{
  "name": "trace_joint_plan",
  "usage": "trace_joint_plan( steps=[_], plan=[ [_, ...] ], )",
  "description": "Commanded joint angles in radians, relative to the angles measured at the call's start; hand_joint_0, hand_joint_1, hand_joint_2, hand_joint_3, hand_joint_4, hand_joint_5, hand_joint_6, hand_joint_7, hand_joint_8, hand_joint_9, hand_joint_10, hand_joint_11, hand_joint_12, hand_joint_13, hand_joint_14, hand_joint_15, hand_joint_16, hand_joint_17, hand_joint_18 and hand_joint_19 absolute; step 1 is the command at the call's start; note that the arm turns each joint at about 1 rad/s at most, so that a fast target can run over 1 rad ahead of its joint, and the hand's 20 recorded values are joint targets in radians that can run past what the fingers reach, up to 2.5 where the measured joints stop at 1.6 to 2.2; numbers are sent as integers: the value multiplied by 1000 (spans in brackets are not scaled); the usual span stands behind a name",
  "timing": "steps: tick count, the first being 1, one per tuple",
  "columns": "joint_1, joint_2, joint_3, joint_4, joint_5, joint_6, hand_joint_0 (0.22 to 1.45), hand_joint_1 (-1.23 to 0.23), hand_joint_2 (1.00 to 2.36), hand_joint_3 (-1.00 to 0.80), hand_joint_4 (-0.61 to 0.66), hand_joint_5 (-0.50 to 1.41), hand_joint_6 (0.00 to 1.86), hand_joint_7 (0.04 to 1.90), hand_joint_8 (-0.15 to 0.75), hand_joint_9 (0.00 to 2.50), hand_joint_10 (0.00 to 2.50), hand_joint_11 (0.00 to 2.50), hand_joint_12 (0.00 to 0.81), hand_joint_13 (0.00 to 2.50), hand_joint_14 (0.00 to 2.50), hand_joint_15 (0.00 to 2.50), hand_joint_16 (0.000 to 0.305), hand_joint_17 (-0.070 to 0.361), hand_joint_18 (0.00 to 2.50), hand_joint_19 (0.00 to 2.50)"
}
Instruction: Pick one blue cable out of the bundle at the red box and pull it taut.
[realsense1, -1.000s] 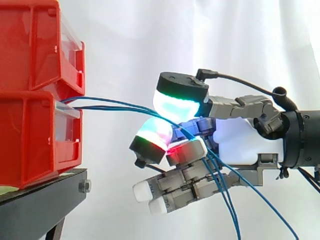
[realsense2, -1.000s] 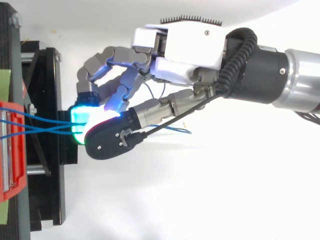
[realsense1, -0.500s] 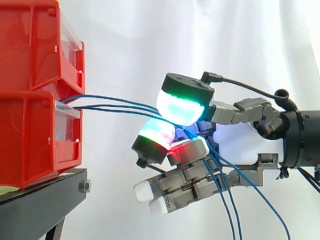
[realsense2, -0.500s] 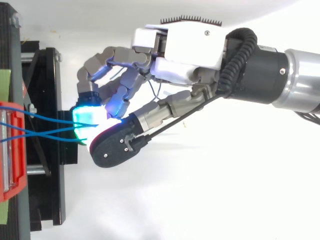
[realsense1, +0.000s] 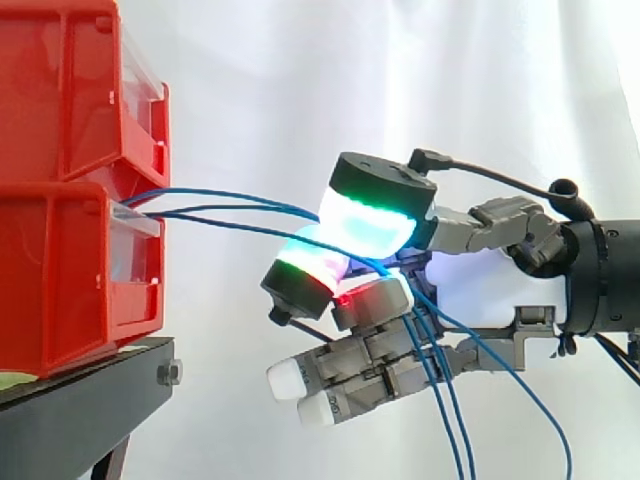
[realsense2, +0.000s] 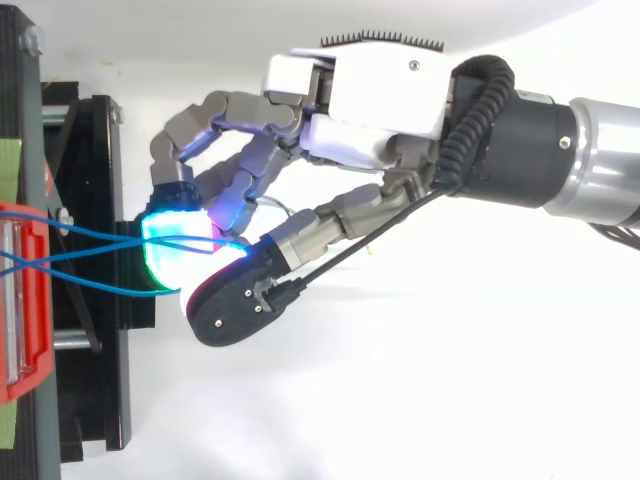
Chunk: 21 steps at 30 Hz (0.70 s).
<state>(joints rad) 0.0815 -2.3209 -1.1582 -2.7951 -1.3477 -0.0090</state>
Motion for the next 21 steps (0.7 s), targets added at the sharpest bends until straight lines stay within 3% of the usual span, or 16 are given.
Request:
trace_joint_plan(
  steps=[1, 8, 10, 11, 13, 15, 21],
  plan=[
    [0, 0, 0, 0, -1, 0, 767, -965, 1000, -500, 129, -178, 925, 1021, 341, 1130, 8, 1444, 373, 707, 15, 390, 57, 127, 550, 211],
    [0, 0, 0, 0, 1, 0, 481, -932, 1000, -500, 177, -171, 913, 963, 381, 1126, 4, 1451, 411, 690, 15, 405, 63, 142, 526, 268],
    [0, 0, 0, 0, -1, 0, 445, -895, 1000, -500, 191, -169, 903, 937, 393, 1130, 6, 1432, 422, 697, 14, 407, 66, 149, 533, 270],
    [0, 0, 0, 0, -1, 0, 413, -809, 1000, -500, 201, -168, 894, 909, 421, 1154, 2, 1408, 440, 697, 15, 405, 70, 158, 542, 280],
    [0, 0, 0, -1, -1, 0, 421, -721, 1000, -500, 193, -163, 884, 906, 419, 1169, 3, 1379, 438, 702, 14, 409, 70, 158, 537, 290],
    [0, 0, 0, -3, -1, 0, 511, -596, 1000, -500, 159, -158, 870, 985, 372, 1164, 8, 1386, 403, 678, 15, 422, 62, 140, 477, 320],
    [0, 0, 0, -1, -1, 0, 596, -595, 1008, -378, 158, -161, 871, 1064, 341, 1154, 9, 1395, 387, 669, 16, 427, 57, 128, 457, 351]
  ],
)
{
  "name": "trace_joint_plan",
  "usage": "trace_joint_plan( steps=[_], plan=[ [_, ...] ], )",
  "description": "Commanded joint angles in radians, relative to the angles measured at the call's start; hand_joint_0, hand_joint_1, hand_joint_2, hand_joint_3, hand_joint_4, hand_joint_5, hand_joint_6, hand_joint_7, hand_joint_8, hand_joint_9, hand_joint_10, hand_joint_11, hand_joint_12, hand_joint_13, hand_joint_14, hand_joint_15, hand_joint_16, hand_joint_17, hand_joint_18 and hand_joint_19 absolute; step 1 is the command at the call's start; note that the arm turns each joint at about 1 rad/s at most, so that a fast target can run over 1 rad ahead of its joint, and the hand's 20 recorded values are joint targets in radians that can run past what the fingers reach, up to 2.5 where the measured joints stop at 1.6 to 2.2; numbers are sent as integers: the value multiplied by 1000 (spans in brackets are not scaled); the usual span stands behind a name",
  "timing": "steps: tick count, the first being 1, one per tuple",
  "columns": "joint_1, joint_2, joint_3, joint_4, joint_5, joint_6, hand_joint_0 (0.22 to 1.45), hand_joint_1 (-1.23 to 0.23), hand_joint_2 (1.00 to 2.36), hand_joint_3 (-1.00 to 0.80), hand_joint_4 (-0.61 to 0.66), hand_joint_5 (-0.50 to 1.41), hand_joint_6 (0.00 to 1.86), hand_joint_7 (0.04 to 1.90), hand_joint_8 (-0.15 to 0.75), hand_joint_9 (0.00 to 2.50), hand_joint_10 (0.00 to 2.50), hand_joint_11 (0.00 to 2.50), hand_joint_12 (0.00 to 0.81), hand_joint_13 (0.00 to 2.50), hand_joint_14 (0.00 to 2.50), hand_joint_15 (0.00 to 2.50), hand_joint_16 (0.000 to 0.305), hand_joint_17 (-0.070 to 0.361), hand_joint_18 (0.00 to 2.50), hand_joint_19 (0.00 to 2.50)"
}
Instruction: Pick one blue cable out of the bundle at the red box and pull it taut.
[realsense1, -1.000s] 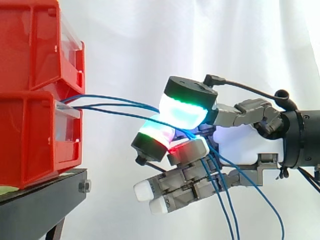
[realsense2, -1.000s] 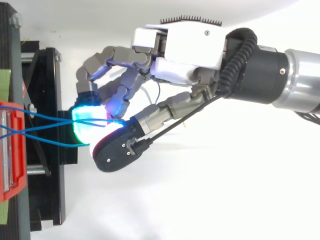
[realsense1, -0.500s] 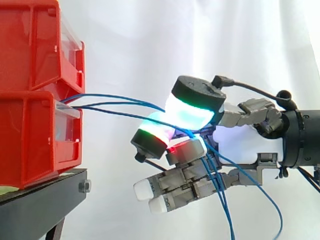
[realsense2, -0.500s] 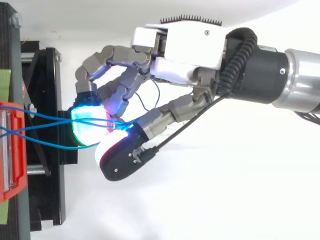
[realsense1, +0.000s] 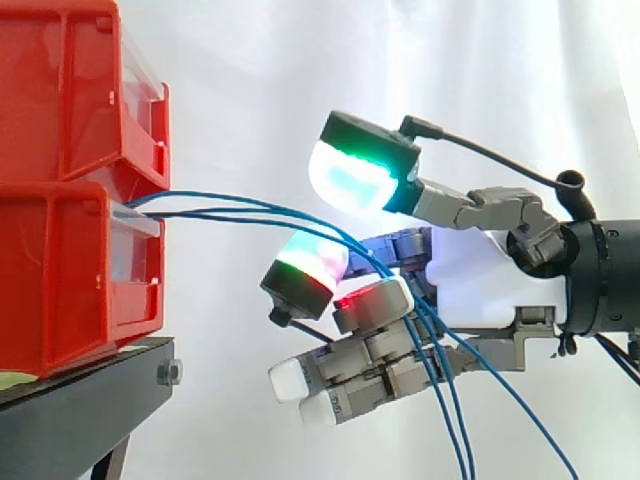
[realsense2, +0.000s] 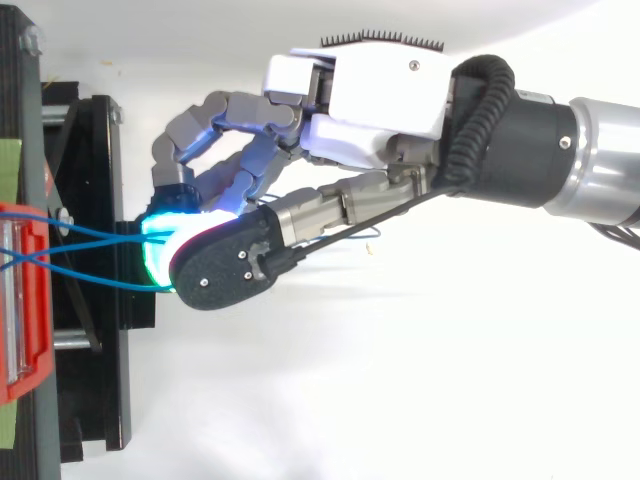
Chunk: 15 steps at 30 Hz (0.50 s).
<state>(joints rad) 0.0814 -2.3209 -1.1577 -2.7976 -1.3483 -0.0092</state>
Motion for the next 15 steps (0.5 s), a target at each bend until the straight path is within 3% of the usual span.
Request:
trace_joint_plan(
  steps=[1, 6, 15],
  plan=[
    [0, 0, 0, 1, 0, 0, 598, -605, 1009, -363, 160, -162, 874, 1064, 346, 1153, 10, 1389, 386, 669, 16, 426, 57, 128, 457, 350],
    [0, 0, 0, 3, 0, 0, 600, -672, 1013, -237, 178, -164, 886, 1071, 363, 1155, 7, 1399, 402, 686, 15, 422, 60, 135, 502, 336],
    [0, 0, 0, 4, 0, 0, 643, -801, 1015, -215, 184, -168, 905, 1026, 361, 1144, 7, 1430, 391, 690, 17, 422, 58, 130, 512, 317]
  ],
)
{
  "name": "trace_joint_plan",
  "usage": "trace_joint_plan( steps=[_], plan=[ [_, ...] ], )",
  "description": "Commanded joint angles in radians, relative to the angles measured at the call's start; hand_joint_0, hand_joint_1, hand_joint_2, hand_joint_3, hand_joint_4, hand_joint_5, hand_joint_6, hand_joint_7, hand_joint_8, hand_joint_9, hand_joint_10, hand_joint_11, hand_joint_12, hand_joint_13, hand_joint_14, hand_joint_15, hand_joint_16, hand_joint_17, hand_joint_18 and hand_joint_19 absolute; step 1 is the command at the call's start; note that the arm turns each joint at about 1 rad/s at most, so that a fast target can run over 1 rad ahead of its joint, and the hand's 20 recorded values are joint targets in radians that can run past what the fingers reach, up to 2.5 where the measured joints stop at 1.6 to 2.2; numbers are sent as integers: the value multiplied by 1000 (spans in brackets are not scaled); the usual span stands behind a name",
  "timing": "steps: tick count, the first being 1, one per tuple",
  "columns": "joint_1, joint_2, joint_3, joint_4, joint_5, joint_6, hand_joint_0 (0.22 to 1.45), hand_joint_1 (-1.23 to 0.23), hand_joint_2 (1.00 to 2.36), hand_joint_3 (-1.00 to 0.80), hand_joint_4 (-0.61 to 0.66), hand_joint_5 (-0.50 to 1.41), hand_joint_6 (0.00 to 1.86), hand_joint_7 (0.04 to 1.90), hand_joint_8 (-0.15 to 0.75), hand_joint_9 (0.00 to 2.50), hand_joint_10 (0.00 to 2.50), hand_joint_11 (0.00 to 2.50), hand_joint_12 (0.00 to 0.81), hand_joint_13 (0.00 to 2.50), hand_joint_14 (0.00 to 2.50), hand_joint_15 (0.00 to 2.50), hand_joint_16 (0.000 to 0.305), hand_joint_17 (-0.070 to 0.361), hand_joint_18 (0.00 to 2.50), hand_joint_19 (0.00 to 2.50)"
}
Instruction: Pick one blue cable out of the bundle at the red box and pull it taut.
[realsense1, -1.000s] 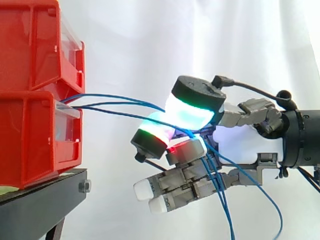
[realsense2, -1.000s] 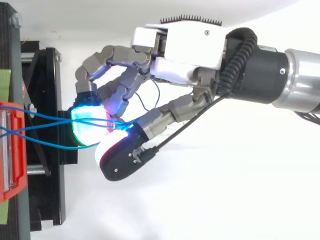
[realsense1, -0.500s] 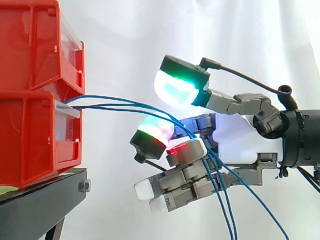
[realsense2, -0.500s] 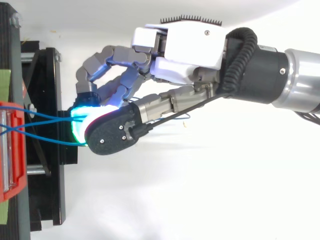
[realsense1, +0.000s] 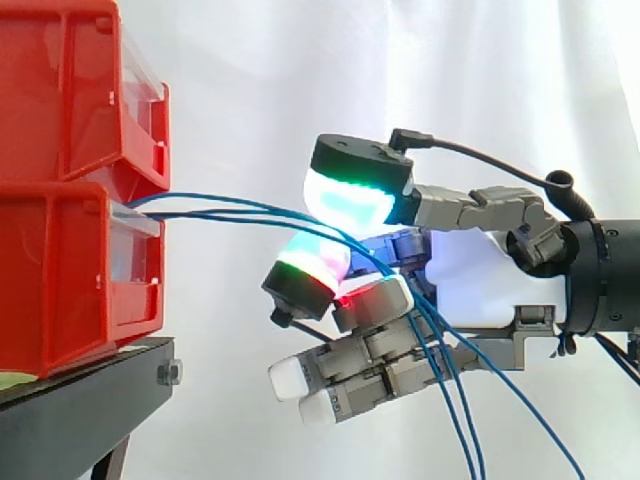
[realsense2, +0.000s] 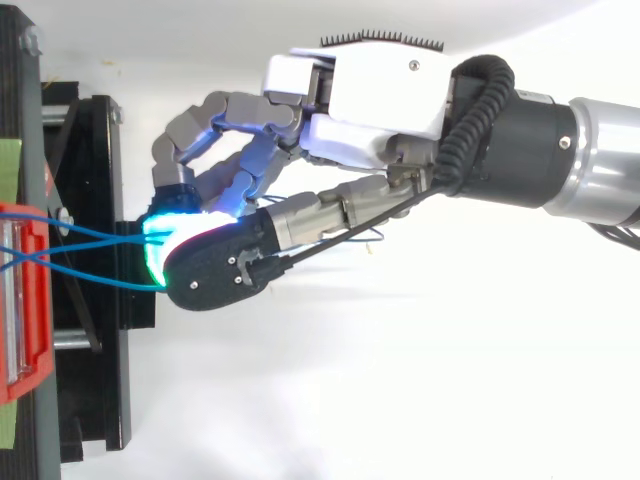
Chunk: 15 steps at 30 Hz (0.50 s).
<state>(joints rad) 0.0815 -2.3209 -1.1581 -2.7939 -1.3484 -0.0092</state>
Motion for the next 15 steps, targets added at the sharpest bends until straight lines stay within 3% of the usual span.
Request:
trace_joint_plan(
  steps=[1, 10, 12, 15],
  plan=[
    [1, 0, 1, 1, 0, 0, 646, -808, 1015, -221, 179, -168, 905, 1020, 360, 1141, 7, 1428, 390, 691, 16, 424, 57, 129, 511, 309],
    [0, 0, 1, 1, 0, 0, 812, -905, 1006, -428, 41, -182, 925, 1191, 342, 1135, 10, 1433, 377, 704, 15, 407, 56, 127, 528, 283],
    [1, 0, 0, 1, 0, 0, 827, -895, 1000, -500, 34, -187, 938, 1108, 337, 1131, 8, 1439, 373, 704, 15, 408, 56, 126, 529, 276],
    [0, 0, 0, 1, 0, 0, 703, -913, 1000, -500, 148, -179, 934, 1005, 340, 1122, 8, 1433, 371, 706, 17, 405, 56, 126, 556, 261]
  ],
)
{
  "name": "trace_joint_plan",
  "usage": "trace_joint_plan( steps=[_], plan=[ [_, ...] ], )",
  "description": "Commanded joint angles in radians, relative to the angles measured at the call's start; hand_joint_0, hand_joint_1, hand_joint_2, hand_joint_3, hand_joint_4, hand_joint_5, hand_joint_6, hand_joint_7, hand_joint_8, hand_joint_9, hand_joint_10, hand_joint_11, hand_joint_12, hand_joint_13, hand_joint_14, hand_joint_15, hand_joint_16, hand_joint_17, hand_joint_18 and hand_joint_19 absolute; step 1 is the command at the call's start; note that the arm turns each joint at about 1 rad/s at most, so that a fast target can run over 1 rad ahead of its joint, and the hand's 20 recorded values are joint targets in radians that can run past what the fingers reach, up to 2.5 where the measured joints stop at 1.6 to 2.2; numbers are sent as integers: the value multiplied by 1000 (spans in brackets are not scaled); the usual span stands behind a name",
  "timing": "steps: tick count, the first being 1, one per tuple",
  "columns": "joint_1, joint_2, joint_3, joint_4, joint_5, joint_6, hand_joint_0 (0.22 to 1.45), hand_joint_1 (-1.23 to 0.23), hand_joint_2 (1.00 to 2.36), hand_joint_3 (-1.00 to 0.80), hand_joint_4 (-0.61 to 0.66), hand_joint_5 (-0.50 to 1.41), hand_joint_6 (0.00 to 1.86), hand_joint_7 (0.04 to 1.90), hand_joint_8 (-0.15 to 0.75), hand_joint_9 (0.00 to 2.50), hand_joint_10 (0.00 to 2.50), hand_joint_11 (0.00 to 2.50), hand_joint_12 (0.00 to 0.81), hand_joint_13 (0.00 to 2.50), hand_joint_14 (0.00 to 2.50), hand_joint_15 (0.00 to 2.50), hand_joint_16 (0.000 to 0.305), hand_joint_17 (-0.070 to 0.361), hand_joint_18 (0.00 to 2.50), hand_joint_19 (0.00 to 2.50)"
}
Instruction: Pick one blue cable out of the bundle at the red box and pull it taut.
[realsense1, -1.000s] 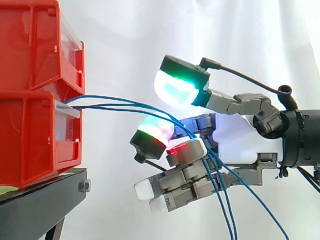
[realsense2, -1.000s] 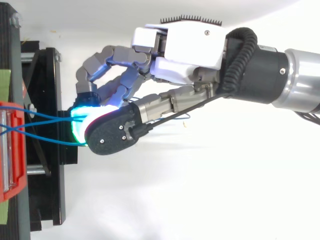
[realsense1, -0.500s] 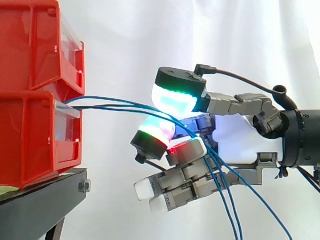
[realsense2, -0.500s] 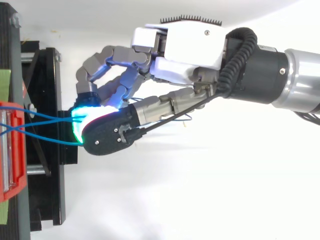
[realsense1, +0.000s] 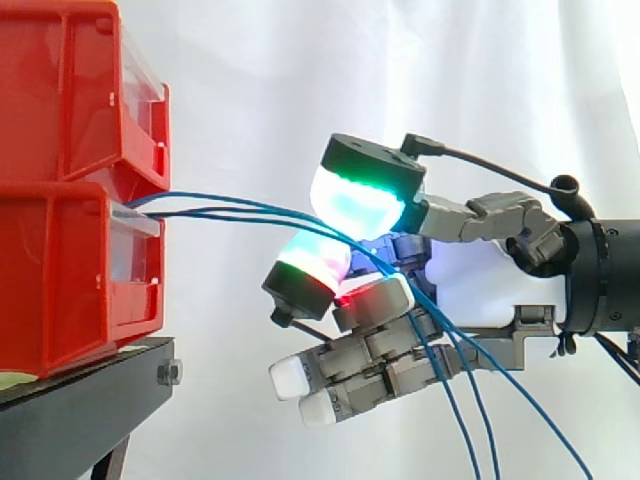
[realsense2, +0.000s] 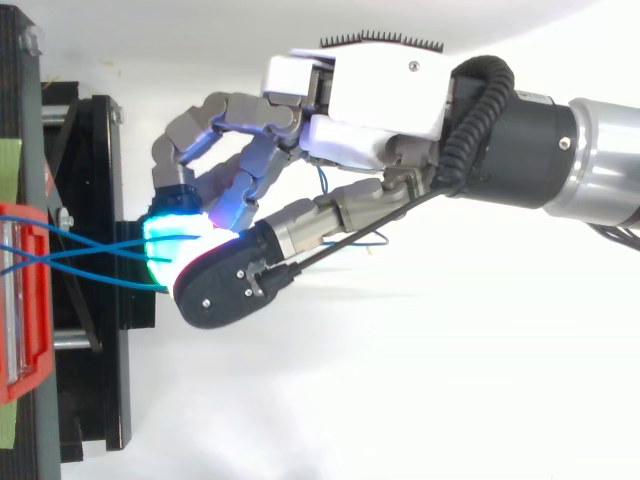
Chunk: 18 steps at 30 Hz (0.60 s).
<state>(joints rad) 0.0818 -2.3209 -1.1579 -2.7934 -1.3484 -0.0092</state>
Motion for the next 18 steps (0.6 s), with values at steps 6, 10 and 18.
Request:
trace_joint_plan(
  steps=[6, 10, 18],
  plan=[
    [0, 0, 1, 0, 0, 0, 468, -758, 1000, -500, 194, -171, 921, 998, 395, 1144, 5, 1390, 416, 713, 15, 425, 65, 146, 557, 316],
    [0, 0, 0, -2, 0, 3, 465, -591, 1000, -500, 192, -164, 911, 1022, 392, 1165, 5, 1365, 421, 718, 15, 429, 66, 148, 536, 342],
    [0, 0, 3, -3, 0, 3, 605, -630, 1011, -322, 178, -165, 910, 1076, 351, 1167, 8, 1398, 388, 704, 16, 434, 57, 129, 498, 362]
  ],
)
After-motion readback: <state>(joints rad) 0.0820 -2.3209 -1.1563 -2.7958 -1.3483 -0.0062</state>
